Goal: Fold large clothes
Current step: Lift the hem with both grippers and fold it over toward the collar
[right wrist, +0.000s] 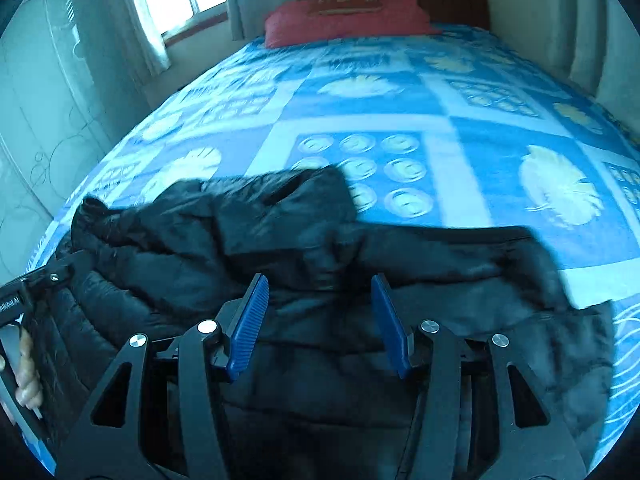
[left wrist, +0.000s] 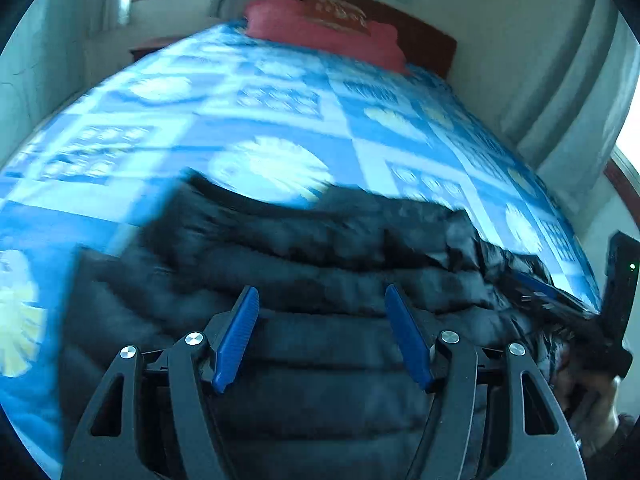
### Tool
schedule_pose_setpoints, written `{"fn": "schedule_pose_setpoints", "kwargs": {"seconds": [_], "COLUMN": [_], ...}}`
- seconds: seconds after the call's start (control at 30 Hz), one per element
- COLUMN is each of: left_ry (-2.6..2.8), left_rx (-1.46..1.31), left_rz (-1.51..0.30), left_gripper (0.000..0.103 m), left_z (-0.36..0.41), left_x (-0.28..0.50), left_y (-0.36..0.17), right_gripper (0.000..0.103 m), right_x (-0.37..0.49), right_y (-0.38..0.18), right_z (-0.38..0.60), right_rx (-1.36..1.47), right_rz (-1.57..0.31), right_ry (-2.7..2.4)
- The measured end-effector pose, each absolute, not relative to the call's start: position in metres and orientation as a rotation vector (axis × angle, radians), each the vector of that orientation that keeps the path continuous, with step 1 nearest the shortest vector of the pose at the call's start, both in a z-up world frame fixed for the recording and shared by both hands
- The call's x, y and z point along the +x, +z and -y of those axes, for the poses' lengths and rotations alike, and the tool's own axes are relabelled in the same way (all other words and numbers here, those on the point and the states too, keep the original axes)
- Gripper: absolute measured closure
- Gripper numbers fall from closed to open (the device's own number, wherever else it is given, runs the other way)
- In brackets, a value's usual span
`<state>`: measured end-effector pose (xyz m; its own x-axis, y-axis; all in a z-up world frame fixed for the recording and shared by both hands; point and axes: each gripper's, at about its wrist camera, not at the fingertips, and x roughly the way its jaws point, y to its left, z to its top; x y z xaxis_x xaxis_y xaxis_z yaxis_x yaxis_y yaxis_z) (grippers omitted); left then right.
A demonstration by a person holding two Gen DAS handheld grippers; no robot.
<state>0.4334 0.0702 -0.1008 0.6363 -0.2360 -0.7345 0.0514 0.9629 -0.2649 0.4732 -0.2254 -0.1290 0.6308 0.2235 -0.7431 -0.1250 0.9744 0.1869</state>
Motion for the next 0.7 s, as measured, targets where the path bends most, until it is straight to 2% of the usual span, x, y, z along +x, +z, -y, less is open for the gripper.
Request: {"fn": "schedule_pose_setpoints", "kwargs": {"seconds": [0.17,0.3,0.7], "left_ry": [-0.111,-0.078,-0.067], "left_rx": [-0.286,-0.195,-0.155], "left_rz": [-0.906,-0.906,-0.915], "left_gripper": [0.038,0.038,0.038], "left_z": [-0.112,-0.099,-0.097], "left_x": [0.44,0.442,0.44], "left_y": [-0.119,-0.133,-0.13], "right_gripper": [0.051,0.052,0.05], "right_x": [0.479,0.482,0.475], "right_y": [-0.147,-0.168,-0.155], "right_z": [0.277,0.283,0.28], "right_rx": [0.175,0.209,0.168], "right_rz": [-0.912,-0.917,-0.908], "right_ry": [0.068,0.069,0.045]}}
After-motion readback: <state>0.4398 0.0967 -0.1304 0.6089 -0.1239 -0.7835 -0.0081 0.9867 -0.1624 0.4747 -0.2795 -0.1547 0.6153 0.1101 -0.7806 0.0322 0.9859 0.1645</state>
